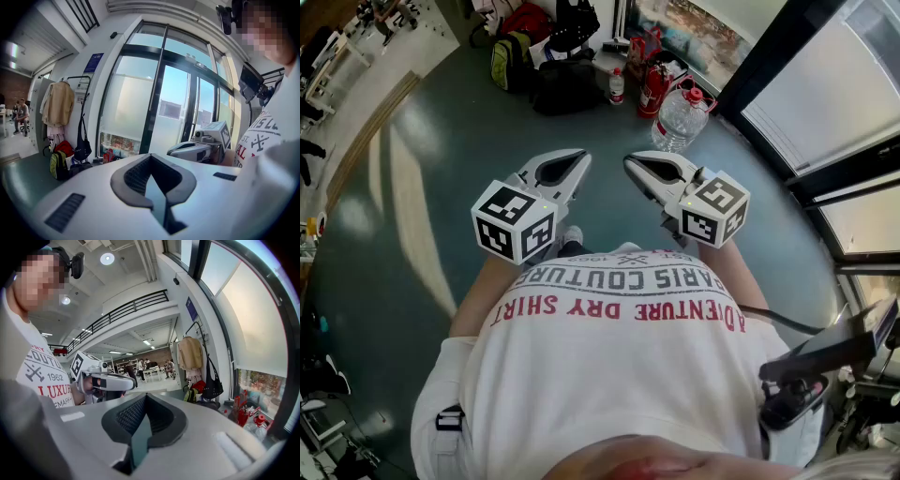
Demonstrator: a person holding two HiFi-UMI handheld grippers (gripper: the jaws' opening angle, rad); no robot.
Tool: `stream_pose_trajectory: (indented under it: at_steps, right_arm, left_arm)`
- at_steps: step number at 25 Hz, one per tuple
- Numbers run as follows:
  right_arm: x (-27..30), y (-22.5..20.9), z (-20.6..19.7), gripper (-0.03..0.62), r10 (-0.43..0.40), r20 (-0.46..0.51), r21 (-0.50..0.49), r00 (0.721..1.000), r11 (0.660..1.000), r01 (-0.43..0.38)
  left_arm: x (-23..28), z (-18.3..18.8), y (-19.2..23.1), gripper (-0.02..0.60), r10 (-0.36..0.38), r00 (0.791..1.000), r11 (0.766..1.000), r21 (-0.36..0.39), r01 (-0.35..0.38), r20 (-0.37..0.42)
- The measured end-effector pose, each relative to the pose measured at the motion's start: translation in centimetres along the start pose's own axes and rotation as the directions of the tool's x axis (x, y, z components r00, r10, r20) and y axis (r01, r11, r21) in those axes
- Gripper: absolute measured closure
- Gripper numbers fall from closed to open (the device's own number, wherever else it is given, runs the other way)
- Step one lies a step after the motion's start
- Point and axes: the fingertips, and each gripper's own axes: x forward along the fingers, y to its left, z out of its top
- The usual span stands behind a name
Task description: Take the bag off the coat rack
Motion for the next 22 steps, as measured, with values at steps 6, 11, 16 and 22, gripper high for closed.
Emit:
stream_pose_trajectory:
  at_steps: [6, 11, 16, 22]
  right_arm:
    - [0.0, 0.1, 0.2, 0.592, -0.005, 0.01, 0.003, 1.0, 1.0, 0.005]
    - [0.0, 0.2, 0.4, 0.592, -0.009, 0.013, 0.005, 1.0, 1.0, 0.009]
    - [-0.3, 0.4, 0.7, 0.592, 0.001, 0.038, 0.024, 0.999, 1.0, -0.002]
    - [-0.4, 0.2, 1.0, 0.592, -0.01, 0.059, 0.025, 0.998, 1.0, 0.008]
  left_arm:
    - [-0.2, -0.1, -0.2, 0.58, -0.006, 1.0, 1.0, -0.004, 0.006, -0.003]
    - [-0.4, 0.0, -0.2, 0.58, -0.004, 1.0, 1.0, -0.008, 0.004, -0.001]
    - [-0.5, -0.3, -0.4, 0.58, -0.007, 1.0, 1.0, -0.016, 0.007, -0.014]
    - [-0.3, -0.6, -1.2, 0.58, -0.043, 0.999, 0.999, 0.007, 0.043, -0.021]
